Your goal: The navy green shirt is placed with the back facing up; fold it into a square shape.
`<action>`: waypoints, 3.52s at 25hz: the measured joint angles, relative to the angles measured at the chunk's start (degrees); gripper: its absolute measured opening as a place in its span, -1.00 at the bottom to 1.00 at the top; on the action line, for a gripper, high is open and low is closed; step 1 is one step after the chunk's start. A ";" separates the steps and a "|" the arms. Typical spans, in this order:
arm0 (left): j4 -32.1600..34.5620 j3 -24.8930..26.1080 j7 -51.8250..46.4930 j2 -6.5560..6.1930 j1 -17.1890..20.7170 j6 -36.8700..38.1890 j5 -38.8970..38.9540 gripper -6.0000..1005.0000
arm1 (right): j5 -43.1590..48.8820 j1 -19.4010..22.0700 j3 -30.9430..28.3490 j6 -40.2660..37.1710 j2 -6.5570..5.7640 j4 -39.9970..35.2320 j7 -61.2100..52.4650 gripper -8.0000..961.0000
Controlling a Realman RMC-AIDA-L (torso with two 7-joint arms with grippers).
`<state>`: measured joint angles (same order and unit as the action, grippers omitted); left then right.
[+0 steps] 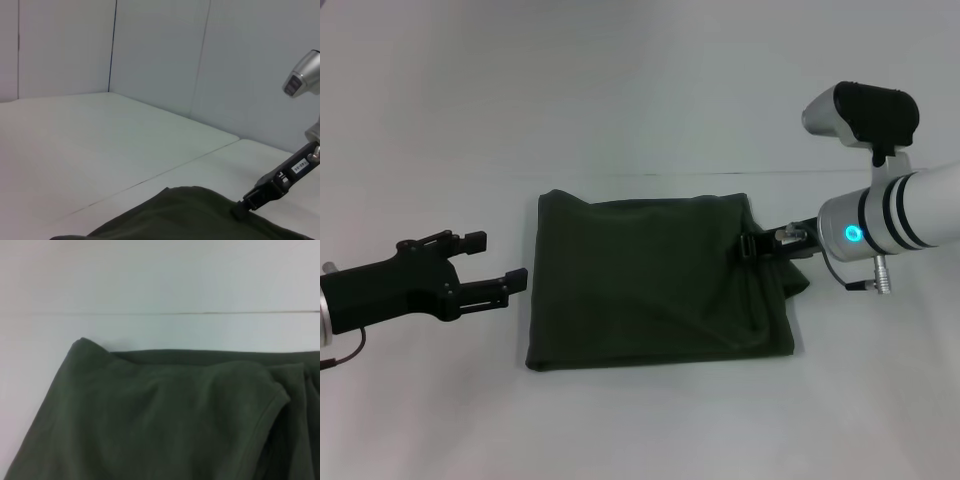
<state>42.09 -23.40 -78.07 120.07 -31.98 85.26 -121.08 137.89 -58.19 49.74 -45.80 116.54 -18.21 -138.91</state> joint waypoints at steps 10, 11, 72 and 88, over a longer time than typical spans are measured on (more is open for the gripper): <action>0.00 -0.02 0.03 0.08 -0.23 -0.29 -0.03 0.77 | 0.01 1.83 0.09 -0.23 -0.94 -4.87 1.25 -0.90; 0.00 -0.02 0.02 0.07 -0.25 -0.29 -0.03 0.77 | 0.01 1.91 0.09 -0.72 -1.14 -5.34 1.31 -0.90; 0.22 -0.07 -0.51 0.08 -1.04 -0.96 0.85 0.78 | 8.22 3.47 1.41 0.46 0.62 -3.11 0.04 0.14; 0.25 -0.05 -0.51 -0.04 -1.49 -0.96 0.97 0.78 | 6.23 5.97 1.99 -6.46 0.30 -10.96 0.12 0.16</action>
<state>42.34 -23.45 -78.58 120.03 -33.47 84.30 -120.11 144.12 -52.22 51.73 -52.26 116.85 -29.17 -138.79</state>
